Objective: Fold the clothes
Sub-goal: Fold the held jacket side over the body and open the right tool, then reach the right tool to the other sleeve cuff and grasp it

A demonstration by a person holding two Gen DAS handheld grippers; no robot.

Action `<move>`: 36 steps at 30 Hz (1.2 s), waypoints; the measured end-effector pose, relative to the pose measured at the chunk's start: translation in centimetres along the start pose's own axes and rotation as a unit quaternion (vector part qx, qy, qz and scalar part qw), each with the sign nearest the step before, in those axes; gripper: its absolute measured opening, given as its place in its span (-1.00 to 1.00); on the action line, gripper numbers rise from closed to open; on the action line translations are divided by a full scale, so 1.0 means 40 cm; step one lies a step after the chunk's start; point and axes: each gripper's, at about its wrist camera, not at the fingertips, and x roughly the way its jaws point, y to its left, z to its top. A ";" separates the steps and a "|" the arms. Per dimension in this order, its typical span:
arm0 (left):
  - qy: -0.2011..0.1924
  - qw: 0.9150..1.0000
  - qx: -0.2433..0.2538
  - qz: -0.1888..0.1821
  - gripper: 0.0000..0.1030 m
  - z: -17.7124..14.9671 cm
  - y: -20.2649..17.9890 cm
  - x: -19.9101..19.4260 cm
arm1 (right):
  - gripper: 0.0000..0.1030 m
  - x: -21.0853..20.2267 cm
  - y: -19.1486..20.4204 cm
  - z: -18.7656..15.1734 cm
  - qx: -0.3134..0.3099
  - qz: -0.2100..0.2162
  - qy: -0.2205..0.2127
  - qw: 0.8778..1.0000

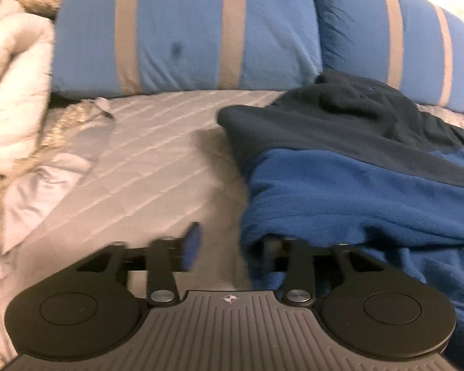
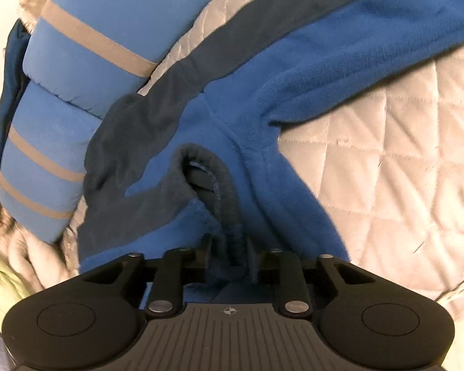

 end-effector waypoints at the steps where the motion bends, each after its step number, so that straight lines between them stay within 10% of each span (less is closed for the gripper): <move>1: 0.000 1.000 0.001 -0.003 0.14 -0.003 0.004 -0.009 | -0.31 -0.005 0.004 0.000 -0.007 -0.001 -0.003 1.000; 11: -0.007 0.999 0.005 -0.033 0.27 -0.025 0.025 -0.115 | -0.09 0.021 0.119 0.031 -0.146 -0.038 -0.047 0.987; 15: -0.028 0.999 0.007 -0.033 0.27 -0.012 0.032 -0.171 | -0.95 0.067 0.118 0.031 -0.170 -0.119 -0.044 0.977; 22: -0.069 0.997 0.008 -0.033 0.28 0.039 0.019 -0.270 | -0.93 0.050 0.006 0.040 -0.094 -0.099 -0.035 0.990; 25: -0.088 0.995 0.002 -0.044 0.32 0.073 -0.019 -0.307 | -0.58 0.020 0.020 0.032 -0.116 -0.089 -0.043 0.988; 29: -0.100 0.992 0.009 -0.071 0.43 0.094 -0.095 -0.337 | 0.72 -0.033 0.065 0.013 -0.174 -0.089 -0.077 0.978; 36: -0.081 0.988 0.052 -0.122 0.44 0.078 -0.247 -0.320 | 0.93 -0.124 0.096 -0.017 -0.248 -0.071 -0.147 0.955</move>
